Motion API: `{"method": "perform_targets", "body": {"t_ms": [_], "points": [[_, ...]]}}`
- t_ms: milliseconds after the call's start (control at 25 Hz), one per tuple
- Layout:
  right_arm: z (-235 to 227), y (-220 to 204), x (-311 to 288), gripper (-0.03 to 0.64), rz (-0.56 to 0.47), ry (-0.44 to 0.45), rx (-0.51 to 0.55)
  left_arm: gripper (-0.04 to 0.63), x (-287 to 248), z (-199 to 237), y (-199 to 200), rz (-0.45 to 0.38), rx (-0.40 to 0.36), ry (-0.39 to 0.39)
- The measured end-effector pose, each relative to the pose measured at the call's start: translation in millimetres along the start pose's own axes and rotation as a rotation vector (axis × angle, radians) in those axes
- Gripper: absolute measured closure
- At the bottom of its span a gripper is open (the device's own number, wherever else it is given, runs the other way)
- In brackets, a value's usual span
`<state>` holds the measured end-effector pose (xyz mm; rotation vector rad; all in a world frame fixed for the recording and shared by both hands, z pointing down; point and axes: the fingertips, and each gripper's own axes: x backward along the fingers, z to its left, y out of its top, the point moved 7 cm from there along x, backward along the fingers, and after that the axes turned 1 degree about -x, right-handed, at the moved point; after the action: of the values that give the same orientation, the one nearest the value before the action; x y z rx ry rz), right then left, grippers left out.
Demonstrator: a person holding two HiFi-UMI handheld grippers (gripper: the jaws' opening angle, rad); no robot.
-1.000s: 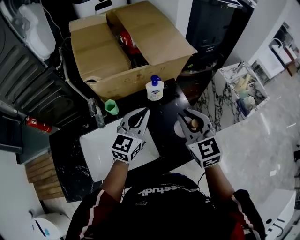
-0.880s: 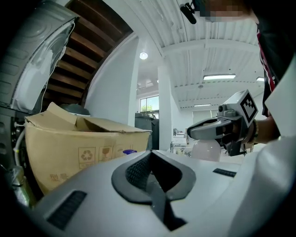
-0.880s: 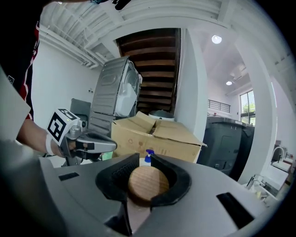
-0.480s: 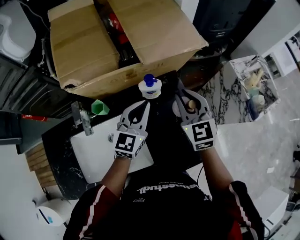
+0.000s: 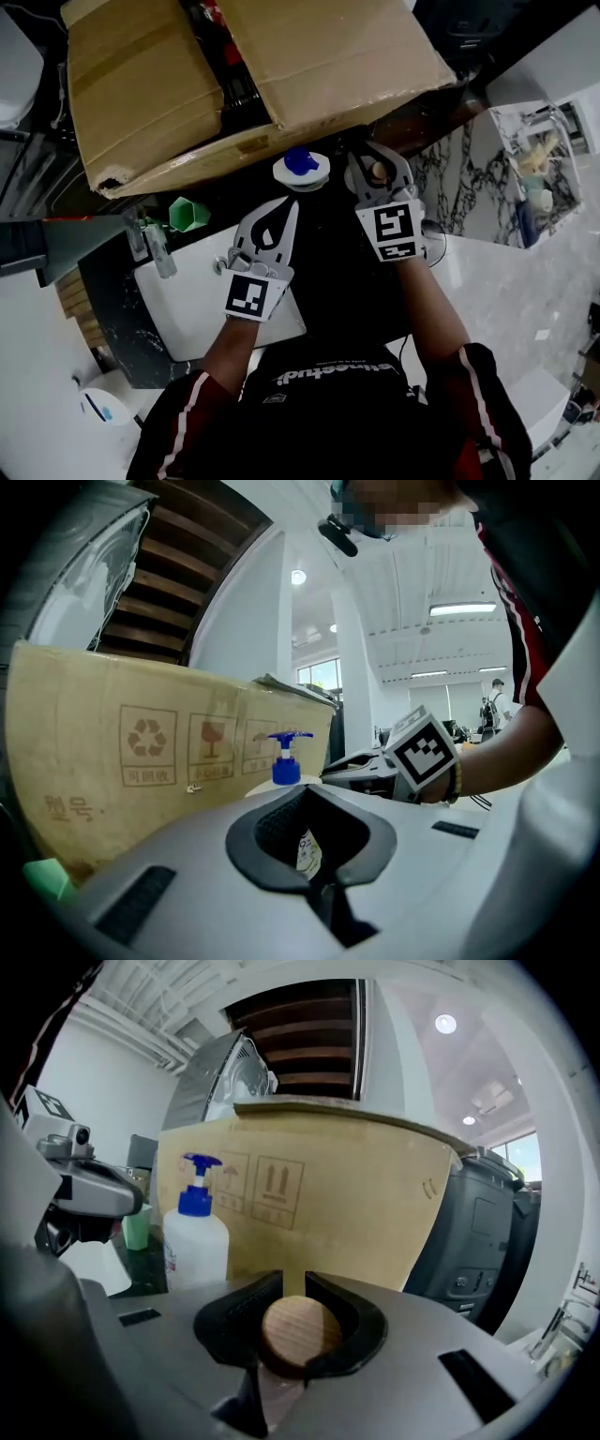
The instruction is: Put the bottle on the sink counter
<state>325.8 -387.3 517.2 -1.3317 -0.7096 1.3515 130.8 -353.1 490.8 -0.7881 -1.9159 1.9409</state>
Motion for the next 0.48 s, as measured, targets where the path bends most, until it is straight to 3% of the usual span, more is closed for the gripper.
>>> {"method": "perform_targets", "body": {"t_ms": [480], "points": [[0,-15,-42,0.511,0.024,0.022,0.033,0.581,-8,8,-22,0.042,0.020,0.005]]}}
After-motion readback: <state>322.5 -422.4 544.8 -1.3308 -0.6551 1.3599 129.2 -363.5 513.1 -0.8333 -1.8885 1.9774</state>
